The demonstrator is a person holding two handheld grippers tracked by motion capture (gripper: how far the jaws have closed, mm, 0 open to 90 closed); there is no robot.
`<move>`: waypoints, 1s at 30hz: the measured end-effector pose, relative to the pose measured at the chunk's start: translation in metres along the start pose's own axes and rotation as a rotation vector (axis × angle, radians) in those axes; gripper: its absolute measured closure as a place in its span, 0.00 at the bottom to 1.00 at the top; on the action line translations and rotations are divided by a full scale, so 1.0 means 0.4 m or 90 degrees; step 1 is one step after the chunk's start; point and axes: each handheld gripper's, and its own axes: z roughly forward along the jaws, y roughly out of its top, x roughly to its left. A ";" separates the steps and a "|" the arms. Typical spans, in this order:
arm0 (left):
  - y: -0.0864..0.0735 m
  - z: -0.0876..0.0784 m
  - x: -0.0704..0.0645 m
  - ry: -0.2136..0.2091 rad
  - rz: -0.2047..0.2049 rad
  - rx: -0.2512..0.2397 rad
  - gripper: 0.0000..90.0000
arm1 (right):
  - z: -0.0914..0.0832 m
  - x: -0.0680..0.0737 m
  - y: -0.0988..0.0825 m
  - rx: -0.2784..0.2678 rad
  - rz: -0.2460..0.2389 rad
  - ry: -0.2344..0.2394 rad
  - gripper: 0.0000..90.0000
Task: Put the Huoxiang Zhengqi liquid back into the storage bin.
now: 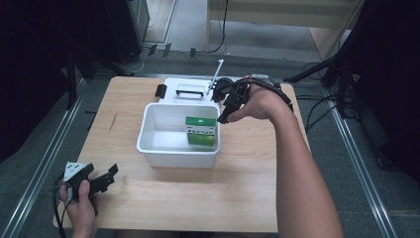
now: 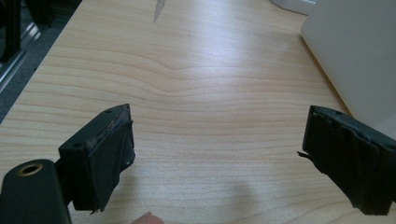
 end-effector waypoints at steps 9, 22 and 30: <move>0.000 0.001 0.000 0.000 0.002 -0.001 0.11 | -0.010 -0.021 -0.097 -0.032 0.062 0.001 0.47; 0.000 0.000 -0.001 0.000 0.003 0.000 0.11 | 0.042 -0.043 -0.245 -0.068 0.169 -0.024 0.48; 0.000 0.001 -0.001 0.001 0.005 0.001 0.11 | 0.081 -0.031 -0.352 -0.153 0.249 -0.072 0.45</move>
